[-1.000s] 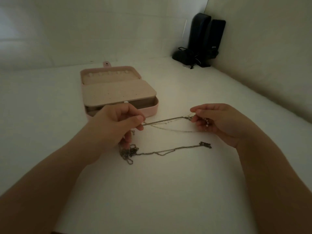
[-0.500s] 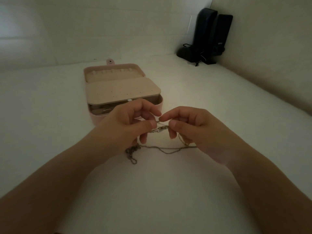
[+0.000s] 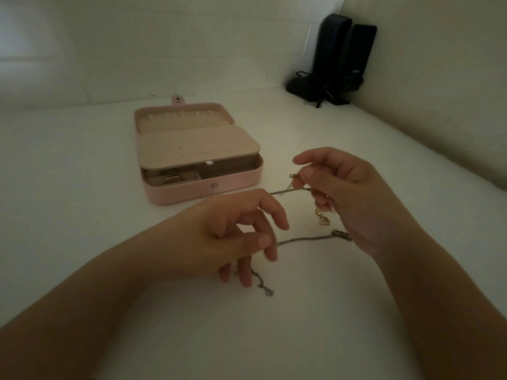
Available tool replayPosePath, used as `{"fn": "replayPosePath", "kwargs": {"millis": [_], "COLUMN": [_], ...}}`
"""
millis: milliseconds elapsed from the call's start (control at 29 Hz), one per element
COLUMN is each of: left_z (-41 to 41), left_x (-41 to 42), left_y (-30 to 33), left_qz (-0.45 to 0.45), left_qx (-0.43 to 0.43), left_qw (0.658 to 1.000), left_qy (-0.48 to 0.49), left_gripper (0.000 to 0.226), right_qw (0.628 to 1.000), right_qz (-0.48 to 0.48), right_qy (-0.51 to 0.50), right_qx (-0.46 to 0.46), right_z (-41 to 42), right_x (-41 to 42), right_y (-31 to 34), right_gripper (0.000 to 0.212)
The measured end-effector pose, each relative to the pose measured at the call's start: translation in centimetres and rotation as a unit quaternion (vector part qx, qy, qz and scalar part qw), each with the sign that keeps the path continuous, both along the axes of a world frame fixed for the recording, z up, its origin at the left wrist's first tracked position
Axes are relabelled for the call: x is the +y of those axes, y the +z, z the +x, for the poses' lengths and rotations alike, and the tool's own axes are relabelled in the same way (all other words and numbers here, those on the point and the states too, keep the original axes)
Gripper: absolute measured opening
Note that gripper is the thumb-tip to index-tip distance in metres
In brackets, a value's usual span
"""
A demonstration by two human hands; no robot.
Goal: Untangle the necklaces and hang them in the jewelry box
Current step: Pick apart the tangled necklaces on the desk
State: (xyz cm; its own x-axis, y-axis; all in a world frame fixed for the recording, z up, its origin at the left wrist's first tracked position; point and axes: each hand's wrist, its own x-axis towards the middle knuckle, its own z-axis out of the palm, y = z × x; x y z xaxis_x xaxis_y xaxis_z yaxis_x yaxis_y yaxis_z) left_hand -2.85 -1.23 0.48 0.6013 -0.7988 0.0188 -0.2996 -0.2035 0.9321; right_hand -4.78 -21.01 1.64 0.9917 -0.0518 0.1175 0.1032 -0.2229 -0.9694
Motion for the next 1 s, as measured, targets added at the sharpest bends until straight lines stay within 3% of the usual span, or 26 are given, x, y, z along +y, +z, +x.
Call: {"fn": "replayPosePath", "kwargs": {"millis": [103,172,276,379,483,552,621,724,793,828,896,931,1000], "left_z": [-0.2,0.1,1.0,1.6,1.7,1.3,1.2,1.6,1.6,1.6,1.5,1.6,1.8], "left_x": [-0.5,-0.7,-0.7,-0.2,0.3,-0.4,-1.3,-1.8,-1.5,-1.5,-1.3,-1.2,-0.9], "left_y": [-0.1,-0.2,-1.0,-1.3,-1.3,-1.2,-1.2,-1.6,-1.5,-1.5,-1.3,-1.4,-1.2], "left_qz": [0.051,0.055,0.033,0.091,0.147,0.125,0.087,0.065,0.075,0.07,0.065,0.058,-0.01], "left_qx": [-0.214,-0.278,-0.246,-0.246,-0.266,-0.289,-0.277,-0.248,-0.256,-0.26,-0.257,-0.237,-0.101], "left_qw": [0.975,0.956,0.947,0.933,0.922,0.923,0.934,0.945,0.939,0.936,0.935,0.94,0.964], "left_qy": [0.021,0.072,0.205,0.246,0.238,0.219,0.209,0.204,0.219,0.225,0.234,0.239,0.248], "left_gripper": [0.057,0.049,0.025,0.012,0.009,0.014,0.034,0.03,0.014,0.01,0.012,0.012,0.016], "right_qw": [0.996,0.992,0.991,0.993,0.999,0.994,0.983,0.987,0.992,0.982,0.933,0.919,0.915], "right_qz": [-0.085,-0.117,-0.095,-0.087,-0.041,-0.041,-0.038,-0.045,-0.101,-0.185,-0.343,-0.37,-0.375], "right_qy": [0.032,0.045,0.098,0.073,0.015,0.104,0.181,0.153,0.077,0.032,-0.005,-0.008,-0.023], "right_qx": [-0.004,-0.011,0.0,0.025,0.024,0.0,-0.019,-0.028,-0.012,0.016,0.109,0.138,0.147], "right_z": [0.3,0.5,0.5,0.9,1.2,1.0,0.7,1.0,1.1,0.9,0.5,0.5,0.6], "right_x": [0.8,1.2,2.2,0.9,-0.9,0.0,1.2,1.2,-0.2,-1.4,-3.3,-3.7,-3.5], "right_y": [-0.9,-1.4,-1.7,-1.4,-0.6,-0.7,-1.3,-1.1,-0.7,-0.3,-0.1,-0.1,-0.4], "right_gripper": [0.018,0.017,0.015,0.015,0.025,0.019,0.013,0.013,0.016,0.013,0.003,0.004,0.004]}}
